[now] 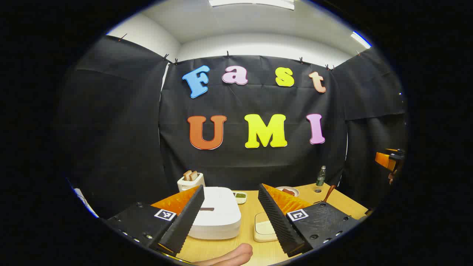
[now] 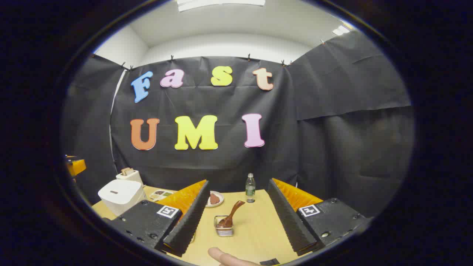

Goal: Close the left gripper, press the button to open the rice cooker; take a wooden spoon from the chopstick holder with the right hand, scoop a spoonful of rice and pour it into the rice cooker, then put the wooden spoon back into the chopstick holder.

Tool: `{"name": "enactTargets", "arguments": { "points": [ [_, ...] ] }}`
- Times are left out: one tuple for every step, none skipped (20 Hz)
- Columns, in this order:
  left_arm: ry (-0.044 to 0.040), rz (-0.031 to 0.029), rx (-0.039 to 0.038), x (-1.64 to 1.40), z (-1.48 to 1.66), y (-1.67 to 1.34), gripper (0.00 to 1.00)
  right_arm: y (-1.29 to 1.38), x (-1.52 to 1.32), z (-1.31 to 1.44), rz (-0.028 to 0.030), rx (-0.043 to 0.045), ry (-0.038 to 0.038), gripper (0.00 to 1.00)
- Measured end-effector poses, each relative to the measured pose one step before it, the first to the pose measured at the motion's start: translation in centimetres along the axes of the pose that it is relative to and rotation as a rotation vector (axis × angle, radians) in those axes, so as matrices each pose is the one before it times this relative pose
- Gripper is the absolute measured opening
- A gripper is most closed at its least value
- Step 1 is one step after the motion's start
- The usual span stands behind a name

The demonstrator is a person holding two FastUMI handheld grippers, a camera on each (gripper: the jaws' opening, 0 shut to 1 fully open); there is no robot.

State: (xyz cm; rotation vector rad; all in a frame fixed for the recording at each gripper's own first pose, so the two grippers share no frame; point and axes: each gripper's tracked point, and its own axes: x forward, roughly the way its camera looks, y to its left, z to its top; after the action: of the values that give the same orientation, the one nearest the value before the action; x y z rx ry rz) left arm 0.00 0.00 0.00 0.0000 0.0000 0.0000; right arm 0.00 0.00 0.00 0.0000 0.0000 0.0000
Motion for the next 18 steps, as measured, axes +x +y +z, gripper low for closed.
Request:
{"name": "enactTargets", "arguments": {
  "points": [
    [0.00233,0.00197,-0.00182,-0.025,-0.114,0.139,0.94,-0.136,0.05,-0.157,-0.00038,-0.00065,0.00279,0.99],
    [0.00181,0.00073,0.00233,-0.122,-0.048,0.047,0.94,-0.074,-0.005,-0.117,0.00063,0.00041,0.00115,0.99],
    [0.00672,0.00304,0.00619,0.069,-0.121,0.107,0.94,-0.184,0.045,0.025,-0.00081,0.00116,-0.00121,0.99],
    [0.00327,0.00311,0.00717,0.127,-0.163,0.021,0.93,-0.216,-0.058,-0.077,-0.00207,0.00147,-0.00014,1.0],
    [-0.00114,0.00669,0.00309,0.143,-0.082,0.228,0.94,-0.157,0.076,-0.007,-0.00025,-0.0003,-0.00098,1.0],
    [0.00051,0.00435,-0.00013,0.104,-0.02,0.163,0.94,-0.065,-0.015,-0.066,0.00035,0.00004,0.00176,1.0],
    [0.00199,0.00253,-0.00159,0.042,-0.17,0.059,0.94,-0.054,0.06,-0.212,0.00081,0.00388,0.002,1.0],
    [-0.00214,0.00177,-0.00172,0.029,-0.028,-0.032,0.94,0.038,0.123,-0.102,0.0027,0.00413,0.00085,1.0],
    [-0.00011,0.00246,-0.00004,-0.065,0.018,0.088,0.94,-0.065,0.019,-0.117,0.00161,0.00122,0.00502,1.0],
    [0.00207,0.00274,-0.00162,0.093,-0.116,0.076,0.94,-0.152,0.053,-0.319,-0.00153,0.00185,0.00762,1.0],
    [0.00277,-0.00176,-0.00174,0.024,-0.004,0.039,0.94,-0.049,0.065,-0.066,0.00324,0.00508,0.00392,1.0],
    [0.00358,-0.00114,-0.00258,0.028,-0.059,0.008,0.94,-0.026,0.018,-0.027,0.00224,0.00184,0.00086,0.99],
    [0.00019,0.00199,-0.00074,0.092,0.017,0.071,0.94,-0.19,0.083,-0.11,-0.00195,-0.00005,0.00053,1.0],
    [-0.00899,0.00332,-0.00131,0.334,0.056,0.094,0.94,-0.294,0.069,-0.094,-0.00285,0.00098,-0.00286,1.0],
    [-0.01785,-0.00813,0.00455,0.083,0.397,-0.08,0.94,-0.002,0.019,0.18,0.0072,-0.00121,-0.00899,1.0],
    [-0.00112,-0.02003,0.00424,0.315,-0.202,-0.334,0.84,0.114,0.056,0.282,0.01164,-0.00047,-0.0123,1.0],
    [0.02452,-0.03216,0.00238,0.28,-0.708,-0.457,0.83,-0.21,0.098,-0.013,0.00277,0.004,-0.01071,1.0],
    [0.02958,-0.02867,-0.00528,0.202,-0.911,-0.397,0.8,-0.103,0.146,0.238,0.0084,0.00769,-0.01779,1.0]
  ]
}}
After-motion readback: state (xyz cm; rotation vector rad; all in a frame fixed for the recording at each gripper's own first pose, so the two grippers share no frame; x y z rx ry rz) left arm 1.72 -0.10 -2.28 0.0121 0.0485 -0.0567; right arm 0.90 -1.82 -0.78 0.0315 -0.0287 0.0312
